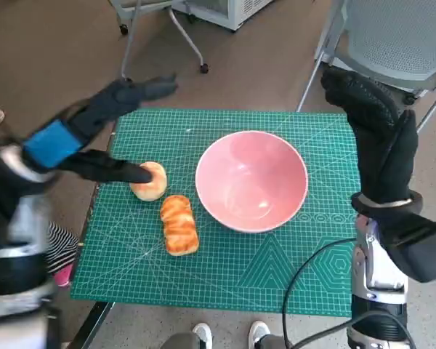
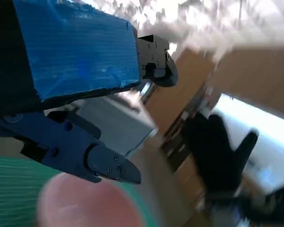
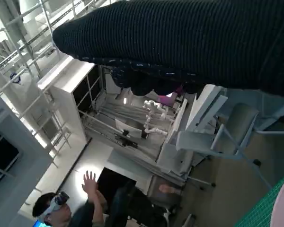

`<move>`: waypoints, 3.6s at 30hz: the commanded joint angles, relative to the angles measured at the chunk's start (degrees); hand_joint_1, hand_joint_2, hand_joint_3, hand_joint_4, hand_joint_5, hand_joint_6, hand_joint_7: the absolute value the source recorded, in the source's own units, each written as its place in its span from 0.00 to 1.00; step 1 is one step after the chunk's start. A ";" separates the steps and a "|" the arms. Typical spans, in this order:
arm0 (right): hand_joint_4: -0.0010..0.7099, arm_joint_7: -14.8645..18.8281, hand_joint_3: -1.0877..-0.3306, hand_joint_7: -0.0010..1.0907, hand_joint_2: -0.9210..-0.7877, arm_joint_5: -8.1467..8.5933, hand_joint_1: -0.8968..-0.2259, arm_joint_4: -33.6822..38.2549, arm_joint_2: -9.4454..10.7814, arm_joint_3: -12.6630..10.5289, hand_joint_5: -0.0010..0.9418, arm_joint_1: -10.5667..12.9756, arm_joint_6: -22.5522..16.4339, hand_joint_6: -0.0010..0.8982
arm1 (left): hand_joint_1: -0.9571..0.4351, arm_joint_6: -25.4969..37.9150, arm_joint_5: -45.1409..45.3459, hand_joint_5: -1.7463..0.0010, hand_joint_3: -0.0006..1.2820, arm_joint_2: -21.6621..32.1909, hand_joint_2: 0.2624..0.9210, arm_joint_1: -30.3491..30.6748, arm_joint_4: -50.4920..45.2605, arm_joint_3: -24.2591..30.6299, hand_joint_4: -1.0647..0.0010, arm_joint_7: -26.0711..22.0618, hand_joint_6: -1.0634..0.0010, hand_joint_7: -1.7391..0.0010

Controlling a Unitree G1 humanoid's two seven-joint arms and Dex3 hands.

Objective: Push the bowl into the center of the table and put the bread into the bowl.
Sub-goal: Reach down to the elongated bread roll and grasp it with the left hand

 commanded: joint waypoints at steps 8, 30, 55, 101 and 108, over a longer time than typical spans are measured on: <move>0.29 -0.65 0.54 0.52 0.00 0.48 0.32 0.24 0.12 -0.18 0.03 1.63 1.26 0.07 | 0.62 -11.21 5.55 1.00 0.00 7.37 0.92 0.51 2.20 -4.58 0.68 -10.57 0.73 0.78; 0.29 -0.02 0.53 0.52 0.00 1.64 0.34 1.05 0.67 -0.44 0.02 1.41 1.22 0.07 | 0.60 -29.59 23.36 1.00 0.00 8.90 0.88 1.20 10.07 -15.63 0.69 -4.23 0.58 0.95; 0.29 -0.06 0.54 0.51 0.00 2.27 0.34 -0.12 0.13 -0.84 0.01 3.50 1.16 0.06 | 0.58 -41.52 32.52 0.99 0.00 1.97 0.82 -2.15 26.42 -23.67 0.64 8.86 0.56 0.97; 0.26 -1.27 0.52 0.51 0.00 1.82 0.35 -3.27 0.15 -1.58 0.00 5.71 2.43 0.06 | 0.58 -38.13 61.90 0.70 0.13 0.99 1.00 -7.85 36.73 -36.05 0.35 33.63 0.48 0.36; 0.26 -1.26 0.52 0.51 0.00 1.95 0.35 -3.27 0.23 -1.59 0.00 5.74 2.34 0.06 | 0.68 -38.12 67.49 0.37 0.08 1.95 1.00 -9.02 36.85 -38.02 0.43 41.23 0.38 0.29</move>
